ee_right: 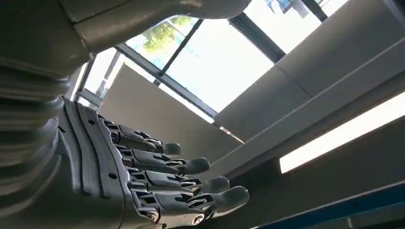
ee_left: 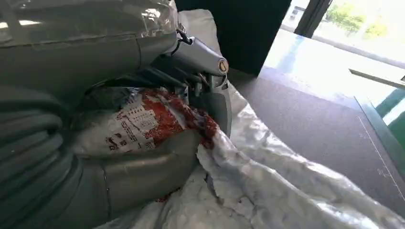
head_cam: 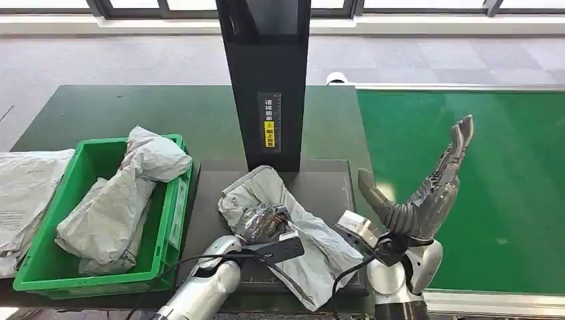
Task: Moved the parcel from conveyor to table for the left to box.
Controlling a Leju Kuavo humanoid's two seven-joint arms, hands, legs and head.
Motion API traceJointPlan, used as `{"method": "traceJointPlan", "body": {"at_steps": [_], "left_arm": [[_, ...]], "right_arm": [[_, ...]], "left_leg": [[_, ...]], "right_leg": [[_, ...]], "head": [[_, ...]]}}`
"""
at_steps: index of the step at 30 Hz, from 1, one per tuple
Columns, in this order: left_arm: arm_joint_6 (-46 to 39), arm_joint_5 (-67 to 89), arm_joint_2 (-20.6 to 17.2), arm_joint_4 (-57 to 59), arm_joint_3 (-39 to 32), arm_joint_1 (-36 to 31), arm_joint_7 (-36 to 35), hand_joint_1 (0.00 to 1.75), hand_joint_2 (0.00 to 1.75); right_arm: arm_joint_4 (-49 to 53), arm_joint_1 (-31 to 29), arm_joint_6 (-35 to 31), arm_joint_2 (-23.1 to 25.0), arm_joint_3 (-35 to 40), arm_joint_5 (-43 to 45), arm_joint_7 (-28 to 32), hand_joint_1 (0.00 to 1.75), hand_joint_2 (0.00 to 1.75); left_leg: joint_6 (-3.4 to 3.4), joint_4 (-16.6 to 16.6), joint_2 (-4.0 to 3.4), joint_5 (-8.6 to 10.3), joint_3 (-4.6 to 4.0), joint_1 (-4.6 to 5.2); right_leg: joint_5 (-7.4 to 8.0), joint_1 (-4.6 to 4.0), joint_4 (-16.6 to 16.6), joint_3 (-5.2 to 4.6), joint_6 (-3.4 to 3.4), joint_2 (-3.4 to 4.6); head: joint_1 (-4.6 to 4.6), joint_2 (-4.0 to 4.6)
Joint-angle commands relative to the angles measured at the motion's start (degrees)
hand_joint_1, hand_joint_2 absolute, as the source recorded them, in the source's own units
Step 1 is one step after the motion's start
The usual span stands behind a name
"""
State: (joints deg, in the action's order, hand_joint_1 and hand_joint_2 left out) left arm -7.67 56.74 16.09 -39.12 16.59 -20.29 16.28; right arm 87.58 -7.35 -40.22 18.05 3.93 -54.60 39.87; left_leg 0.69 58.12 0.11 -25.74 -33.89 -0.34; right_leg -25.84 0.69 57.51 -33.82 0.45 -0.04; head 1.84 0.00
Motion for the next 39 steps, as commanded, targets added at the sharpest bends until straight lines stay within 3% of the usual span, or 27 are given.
{"method": "traceJointPlan", "body": {"at_steps": [1,2,16,17,19,21,26,31,39], "left_arm": [[-4.8,3.6,-0.6,6.9,1.4,-0.8,-2.9,1.75,1.75],[-8.4,5.1,-0.8,6.3,1.3,-0.7,-4.8,1.75,1.75],[-8.4,5.1,-0.8,6.3,1.3,-0.7,-4.8,1.75,1.75],[-24.2,9.5,-1.0,2.9,-1.6,0.3,-10.2,1.75,1.75],[-24.2,9.5,-1.0,2.9,-1.6,0.3,-10.2,1.75,1.75],[-32.0,10.3,-2.1,-6.2,-5.0,2.8,-9.5,1.75,1.75],[-32.3,24.6,1.5,-37.2,-14.6,14.7,-8.2,1.75,1.75],[-32.3,28.1,3.9,-58.8,-16.4,19.0,-2.3,1.75,1.75],[-32.3,26.6,3.9,-73.7,-19.2,18.6,1.0,1.75,1.75]], "right_arm": [[1.7,2.5,0.2,1.9,-5.3,-1.0,-1.2,0.0,1.75],[2.0,2.6,0.2,1.9,-5.2,-1.3,-1.5,0.0,1.75],[2.0,2.6,0.2,1.9,-5.2,-1.3,-1.5,0.0,1.75],[3.9,3.4,0.2,1.9,-4.9,-2.5,-3.3,0.0,1.75],[3.9,3.4,0.2,1.9,-4.9,-2.5,-3.3,0.0,1.75],[5.5,4.5,0.2,1.9,-3.5,-3.8,-5.1,0.0,1.75],[5.4,4.8,0.2,1.9,-2.7,-4.7,-5.7,0.0,1.75],[4.9,4.9,0.2,1.9,-2.6,-4.9,-4.9,0.0,1.75],[3.6,5.0,0.2,1.9,-3.7,-3.3,-1.8,0.0,1.75]], "left_leg": [[0.0,-0.2,0.05,0.04,0.19,0.01],[0.0,-0.1,0.06,0.04,0.16,-0.01],[0.01,-0.1,-0.03,0.01,0.2,-0.01],[0.0,-0.2,-0.02,0.03,0.24,-0.02],[0.01,-0.2,-0.05,0.02,0.21,-0.03],[0.02,-0.1,-0.1,0.0,0.1,-0.05],[0.02,0.0,-0.19,-0.05,0.01,-0.06],[0.03,0.0,-0.26,-0.12,-0.06,-0.09],[0.03,0.0,-0.21,-0.08,-0.13,-0.09]], "right_leg": [[0.02,0.0,-0.1,0.21,-0.03,-0.06],[0.01,-0.01,-0.1,0.19,-0.03,-0.08],[0.0,-0.03,-0.1,0.15,-0.03,0.02],[0.02,-0.04,-0.1,0.2,-0.04,0.0],[0.02,-0.05,-0.1,0.16,-0.05,0.03],[0.02,-0.06,0.0,0.03,-0.05,0.07],[-0.01,-0.08,0.0,-0.05,-0.05,0.14],[-0.06,-0.1,0.0,-0.14,-0.08,0.23],[-0.04,-0.1,0.0,-0.2,-0.08,0.19]], "head": [[0.0,0.0],[0.02,0.0],[0.0,-0.02],[0.02,0.0],[0.02,-0.02],[0.02,-0.02],[0.02,-0.02],[0.02,0.0],[0.0,-0.02]]}}
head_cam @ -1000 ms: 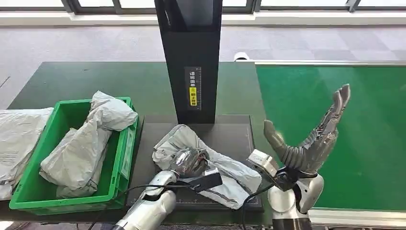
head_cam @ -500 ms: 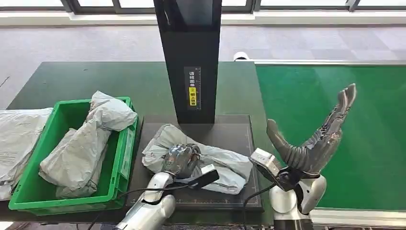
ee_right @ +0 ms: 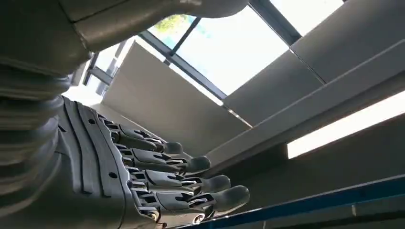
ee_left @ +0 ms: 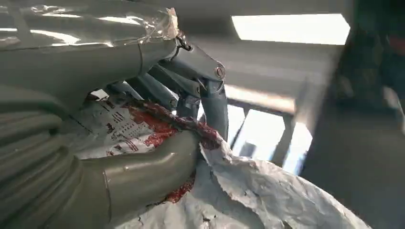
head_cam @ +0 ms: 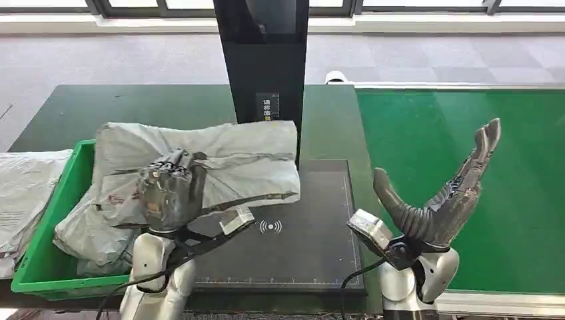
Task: Moved the parcel from conveyor to table for the left to box.
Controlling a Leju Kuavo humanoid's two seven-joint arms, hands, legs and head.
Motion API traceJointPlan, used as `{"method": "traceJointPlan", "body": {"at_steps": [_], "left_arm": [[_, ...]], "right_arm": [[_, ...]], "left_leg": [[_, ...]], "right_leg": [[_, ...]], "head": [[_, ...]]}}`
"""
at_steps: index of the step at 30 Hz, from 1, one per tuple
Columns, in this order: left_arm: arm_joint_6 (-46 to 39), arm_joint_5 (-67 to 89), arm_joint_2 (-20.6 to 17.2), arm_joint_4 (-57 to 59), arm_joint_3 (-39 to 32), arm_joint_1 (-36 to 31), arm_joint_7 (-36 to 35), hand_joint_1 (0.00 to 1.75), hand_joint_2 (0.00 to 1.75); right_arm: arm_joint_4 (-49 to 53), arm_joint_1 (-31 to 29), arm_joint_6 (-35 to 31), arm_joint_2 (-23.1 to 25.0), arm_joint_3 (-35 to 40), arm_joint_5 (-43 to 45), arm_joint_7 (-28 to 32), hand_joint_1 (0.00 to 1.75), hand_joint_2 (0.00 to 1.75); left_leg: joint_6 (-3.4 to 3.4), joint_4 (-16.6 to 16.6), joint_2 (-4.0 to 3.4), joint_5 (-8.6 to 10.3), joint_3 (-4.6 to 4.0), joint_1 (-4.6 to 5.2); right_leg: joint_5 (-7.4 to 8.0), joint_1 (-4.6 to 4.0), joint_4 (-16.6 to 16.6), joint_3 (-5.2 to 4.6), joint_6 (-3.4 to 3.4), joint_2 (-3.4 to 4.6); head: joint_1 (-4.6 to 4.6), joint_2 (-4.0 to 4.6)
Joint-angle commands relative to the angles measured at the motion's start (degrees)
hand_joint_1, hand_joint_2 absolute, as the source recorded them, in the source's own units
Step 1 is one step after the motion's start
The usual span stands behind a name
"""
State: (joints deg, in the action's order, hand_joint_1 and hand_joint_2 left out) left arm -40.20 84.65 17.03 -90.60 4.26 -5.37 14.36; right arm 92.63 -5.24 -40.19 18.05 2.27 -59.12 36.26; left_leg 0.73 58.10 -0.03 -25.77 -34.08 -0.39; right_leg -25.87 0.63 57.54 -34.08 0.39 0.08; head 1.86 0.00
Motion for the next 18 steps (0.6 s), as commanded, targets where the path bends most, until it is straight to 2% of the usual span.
{"method": "traceJointPlan", "body": {"at_steps": [1,3,9,12,15,18], "left_arm": [[0.2,-2.0,3.0,-24.4,-7.5,3.3,3.2,1.75,1.75],[0.2,-4.6,3.0,-28.7,-9.8,2.9,5.2,1.75,1.75],[0.2,-6.5,3.0,-31.1,-11.6,2.3,6.8,1.75,1.75],[0.2,-9.2,3.0,-32.4,-15.7,1.6,7.9,1.75,1.75],[0.2,-10.1,3.0,-29.3,-19.0,1.6,6.6,1.75,1.75],[0.2,-9.9,3.0,-21.6,-24.9,0.7,-0.6,1.75,1.75]], "right_arm": [[-1.6,2.9,0.2,1.9,-2.0,1.3,1.9,0.0,1.75],[-1.8,2.7,0.2,1.9,-1.8,1.4,1.9,0.0,1.75],[-2.0,2.6,0.2,1.9,-1.5,1.5,1.8,0.0,1.75],[-1.5,2.8,0.2,1.9,-1.4,1.5,1.5,0.0,1.75],[-0.7,3.1,0.2,1.9,-2.0,1.8,1.7,0.0,1.75],[0.7,3.9,0.2,1.9,-1.4,1.2,0.9,0.0,1.75]], "left_leg": [[-0.01,0.0,-0.1,-0.08,0.12,-0.06],[0.0,0.0,-0.08,-0.05,0.03,-0.05],[0.0,-0.1,0.04,-0.03,0.12,-0.07],[0.0,0.0,-0.08,-0.04,0.08,-0.06],[0.0,-0.2,0.01,0.0,0.2,-0.03],[0.01,-0.1,0.11,0.03,0.17,0.0]], "right_leg": [[-0.03,-0.06,-0.1,0.11,-0.02,0.09],[-0.01,-0.05,0.0,0.02,-0.02,0.08],[-0.03,-0.07,-0.1,0.13,-0.03,-0.05],[-0.01,-0.06,-0.1,0.06,-0.03,0.06],[-0.02,-0.03,-0.1,0.17,-0.05,-0.01],[-0.03,0.0,-0.1,0.16,-0.04,-0.11]], "head": [[-0.02,0.0],[-0.02,0.0],[-0.02,0.0],[-0.02,0.0],[-0.02,-0.02],[-0.02,-0.02]]}}
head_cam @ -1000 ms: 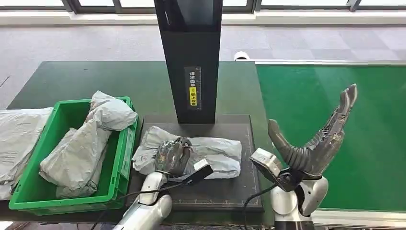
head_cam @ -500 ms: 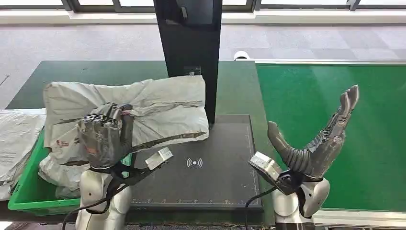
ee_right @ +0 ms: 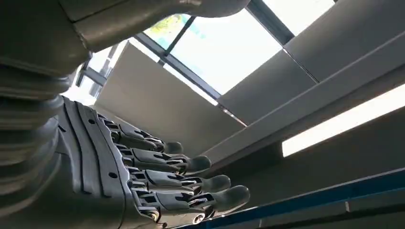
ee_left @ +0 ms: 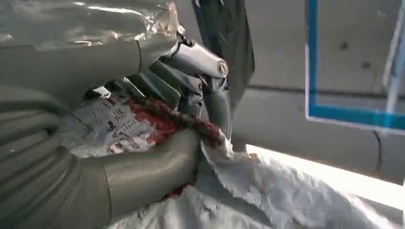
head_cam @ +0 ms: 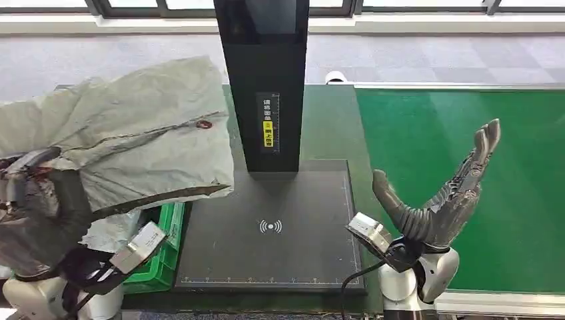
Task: Moved the parcel from conveyor to table for the left to box.
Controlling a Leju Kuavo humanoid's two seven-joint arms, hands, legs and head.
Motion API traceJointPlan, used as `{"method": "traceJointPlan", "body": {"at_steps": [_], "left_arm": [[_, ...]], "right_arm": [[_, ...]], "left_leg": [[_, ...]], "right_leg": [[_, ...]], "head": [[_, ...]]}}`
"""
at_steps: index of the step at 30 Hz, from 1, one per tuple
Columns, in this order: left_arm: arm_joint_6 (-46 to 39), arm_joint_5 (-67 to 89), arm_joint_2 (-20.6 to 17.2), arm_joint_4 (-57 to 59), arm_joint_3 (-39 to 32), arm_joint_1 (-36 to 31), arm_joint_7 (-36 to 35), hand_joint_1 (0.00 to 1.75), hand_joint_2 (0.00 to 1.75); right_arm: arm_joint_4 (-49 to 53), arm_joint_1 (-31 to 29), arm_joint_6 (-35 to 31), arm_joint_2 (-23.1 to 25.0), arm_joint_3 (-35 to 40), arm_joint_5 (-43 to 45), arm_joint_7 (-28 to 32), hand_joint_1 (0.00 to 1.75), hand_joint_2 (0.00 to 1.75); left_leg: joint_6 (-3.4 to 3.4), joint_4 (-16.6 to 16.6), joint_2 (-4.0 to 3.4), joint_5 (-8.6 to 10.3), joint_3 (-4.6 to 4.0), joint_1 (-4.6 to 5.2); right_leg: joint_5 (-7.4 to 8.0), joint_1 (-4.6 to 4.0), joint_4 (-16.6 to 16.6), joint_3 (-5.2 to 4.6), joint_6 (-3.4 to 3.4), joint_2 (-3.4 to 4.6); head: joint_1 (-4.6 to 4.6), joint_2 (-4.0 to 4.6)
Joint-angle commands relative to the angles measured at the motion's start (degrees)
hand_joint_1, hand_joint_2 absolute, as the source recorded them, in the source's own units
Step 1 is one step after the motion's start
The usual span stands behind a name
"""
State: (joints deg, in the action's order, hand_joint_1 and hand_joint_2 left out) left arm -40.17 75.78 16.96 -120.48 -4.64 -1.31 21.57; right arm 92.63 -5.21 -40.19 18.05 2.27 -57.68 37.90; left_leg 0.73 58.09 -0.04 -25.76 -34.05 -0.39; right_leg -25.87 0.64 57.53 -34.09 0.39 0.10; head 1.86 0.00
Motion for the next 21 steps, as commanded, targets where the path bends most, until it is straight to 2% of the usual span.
{"method": "traceJointPlan", "body": {"at_steps": [1,3,6,17,21], "left_arm": [[0.2,-2.0,3.0,9.7,-18.0,-3.8,-6.9,1.75,1.75],[0.2,-5.4,3.0,14.0,-22.8,-5.2,-4.5,1.75,1.75],[0.2,-3.9,3.0,20.3,-25.8,-5.9,-8.9,1.75,1.75],[0.2,-2.7,3.0,28.9,-29.2,-7.4,-11.7,1.75,1.75],[0.2,-2.8,3.0,30.5,-30.3,-8.0,-10.7,1.75,1.75]], "right_arm": [[1.0,4.1,0.2,1.9,-1.2,-0.4,-0.9,0.0,1.75],[1.0,4.4,0.2,1.9,-1.4,-0.2,-0.6,0.0,1.75],[0.3,4.2,0.2,1.9,-1.9,0.3,0.3,0.0,1.75],[-0.8,3.7,0.2,1.9,-1.0,-0.2,-0.6,0.0,1.75],[-1.0,3.6,0.2,1.9,-1.1,-0.2,-0.4,0.0,1.75]], "left_leg": [[0.01,-0.2,0.13,0.05,0.25,0.01],[0.01,-0.2,0.14,0.07,0.26,0.01],[0.01,-0.2,0.1,0.05,0.21,0.02],[0.0,-0.1,0.02,0.02,0.15,0.02],[0.01,-0.2,0.1,0.04,0.19,-0.01]], "right_leg": [[-0.02,0.01,-0.2,0.25,-0.04,-0.14],[-0.01,0.0,-0.2,0.26,-0.05,-0.14],[-0.01,0.01,-0.1,0.19,-0.03,-0.1],[-0.02,0.02,-0.1,0.13,-0.02,-0.05],[-0.02,-0.02,-0.2,0.2,-0.04,-0.12]], "head": [[-0.02,0.0],[0.0,0.0],[-0.02,-0.02],[-0.02,0.0],[0.0,0.0]]}}
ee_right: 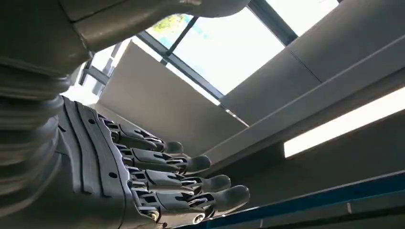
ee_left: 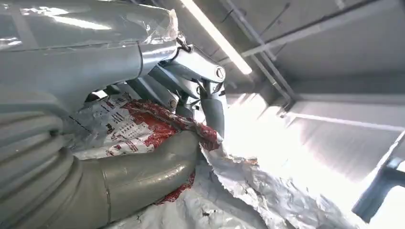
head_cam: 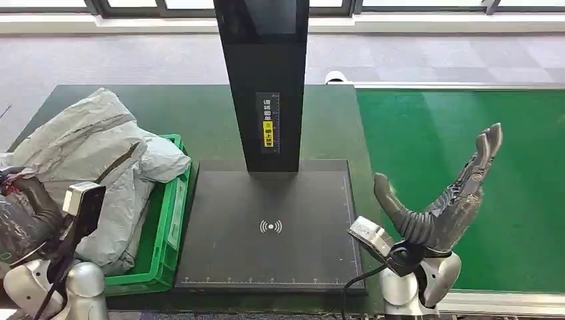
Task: Moved the parcel from conveyor to table for the left to box.
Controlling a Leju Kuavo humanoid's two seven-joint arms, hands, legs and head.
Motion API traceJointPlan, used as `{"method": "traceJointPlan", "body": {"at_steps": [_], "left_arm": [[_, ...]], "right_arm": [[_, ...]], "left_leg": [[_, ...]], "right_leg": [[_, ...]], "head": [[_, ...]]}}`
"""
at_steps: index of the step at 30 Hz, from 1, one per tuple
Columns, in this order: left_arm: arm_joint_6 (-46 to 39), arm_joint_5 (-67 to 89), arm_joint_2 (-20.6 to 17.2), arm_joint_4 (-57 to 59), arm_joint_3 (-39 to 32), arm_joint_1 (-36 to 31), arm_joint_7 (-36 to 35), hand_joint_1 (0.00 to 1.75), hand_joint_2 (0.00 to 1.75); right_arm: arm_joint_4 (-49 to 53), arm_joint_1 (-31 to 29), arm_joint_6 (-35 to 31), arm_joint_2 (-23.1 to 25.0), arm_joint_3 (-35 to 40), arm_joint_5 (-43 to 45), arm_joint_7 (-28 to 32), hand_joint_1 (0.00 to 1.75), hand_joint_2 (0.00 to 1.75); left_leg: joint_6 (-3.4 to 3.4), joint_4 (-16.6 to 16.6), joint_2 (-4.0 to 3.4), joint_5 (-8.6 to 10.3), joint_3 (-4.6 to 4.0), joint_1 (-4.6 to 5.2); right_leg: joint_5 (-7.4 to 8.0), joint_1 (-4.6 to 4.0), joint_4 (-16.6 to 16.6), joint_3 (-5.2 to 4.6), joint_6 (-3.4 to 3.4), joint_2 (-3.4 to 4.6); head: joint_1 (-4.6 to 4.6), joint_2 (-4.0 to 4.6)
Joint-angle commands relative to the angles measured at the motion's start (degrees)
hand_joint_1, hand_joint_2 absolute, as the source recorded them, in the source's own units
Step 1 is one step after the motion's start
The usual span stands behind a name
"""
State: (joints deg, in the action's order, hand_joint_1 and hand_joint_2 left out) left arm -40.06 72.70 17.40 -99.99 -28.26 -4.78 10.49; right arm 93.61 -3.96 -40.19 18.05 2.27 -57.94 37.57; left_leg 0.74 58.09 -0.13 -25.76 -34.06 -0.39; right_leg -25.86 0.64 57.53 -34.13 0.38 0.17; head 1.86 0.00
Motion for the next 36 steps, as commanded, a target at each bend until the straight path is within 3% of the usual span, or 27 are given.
{"method": "traceJointPlan", "body": {"at_steps": [1,3,4,5,22,23,36], "left_arm": [[0.1,0.5,2.6,10.3,-6.0,-4.1,-0.4,1.75,1.75],[0.1,1.8,2.6,12.3,-5.7,-4.0,-1.2,1.75,1.75],[0.1,2.1,2.6,12.8,-5.3,-3.8,-1.6,1.06,1.75],[0.1,1.9,2.6,13.0,-5.7,-4.0,-1.7,0.0,1.75],[0.1,0.4,2.6,12.9,-5.9,-3.8,-1.9,0.0,1.75],[0.1,0.3,2.6,13.0,-5.8,-3.8,-2.1,0.0,0.0],[0.1,-8.6,2.6,6.8,-6.4,-2.6,2.1,0.0,0.0]], "right_arm": [[-2.0,2.3,0.2,1.9,-1.1,-0.2,-0.3,0.0,1.75],[-2.5,1.9,0.2,1.9,-1.4,0.0,-0.4,0.0,1.75],[-2.2,1.8,0.2,1.9,-1.4,0.1,-0.9,0.0,1.75],[-2.9,1.4,0.2,1.9,-1.7,0.1,-0.3,0.0,1.75],[-3.6,0.9,0.2,1.9,-1.3,-0.2,-0.5,0.0,1.75],[-3.7,0.8,0.2,1.9,-1.1,-0.3,-0.7,0.0,1.75],[-3.5,0.9,0.2,1.9,0.1,-1.2,-2.4,0.0,1.75]], "left_leg": [[0.0,-0.1,0.14,0.02,0.12,-0.01],[0.0,-0.2,0.17,0.04,0.2,-0.01],[-0.01,-0.2,0.17,0.04,0.19,0.02],[-0.01,-0.1,0.14,0.03,0.15,0.01],[0.0,-0.2,0.13,0.04,0.18,-0.03],[0.0,-0.1,0.11,0.01,0.14,-0.03],[-0.01,-0.1,0.05,-0.01,0.1,-0.03]], "right_leg": [[-0.03,-0.02,-0.1,0.17,-0.02,-0.15],[-0.02,-0.02,-0.2,0.24,-0.03,-0.18],[-0.03,0.01,-0.1,0.22,-0.02,-0.17],[-0.03,0.0,-0.1,0.18,-0.02,-0.15],[0.0,-0.04,-0.2,0.23,-0.03,-0.13],[-0.02,-0.03,-0.1,0.19,-0.03,-0.11],[-0.02,-0.03,-0.1,0.15,-0.02,-0.03]], "head": [[-0.02,0.0],[-0.02,-0.02],[-0.02,0.0],[0.0,-0.02],[-0.02,0.0],[0.0,0.0],[-0.02,-0.02]]}}
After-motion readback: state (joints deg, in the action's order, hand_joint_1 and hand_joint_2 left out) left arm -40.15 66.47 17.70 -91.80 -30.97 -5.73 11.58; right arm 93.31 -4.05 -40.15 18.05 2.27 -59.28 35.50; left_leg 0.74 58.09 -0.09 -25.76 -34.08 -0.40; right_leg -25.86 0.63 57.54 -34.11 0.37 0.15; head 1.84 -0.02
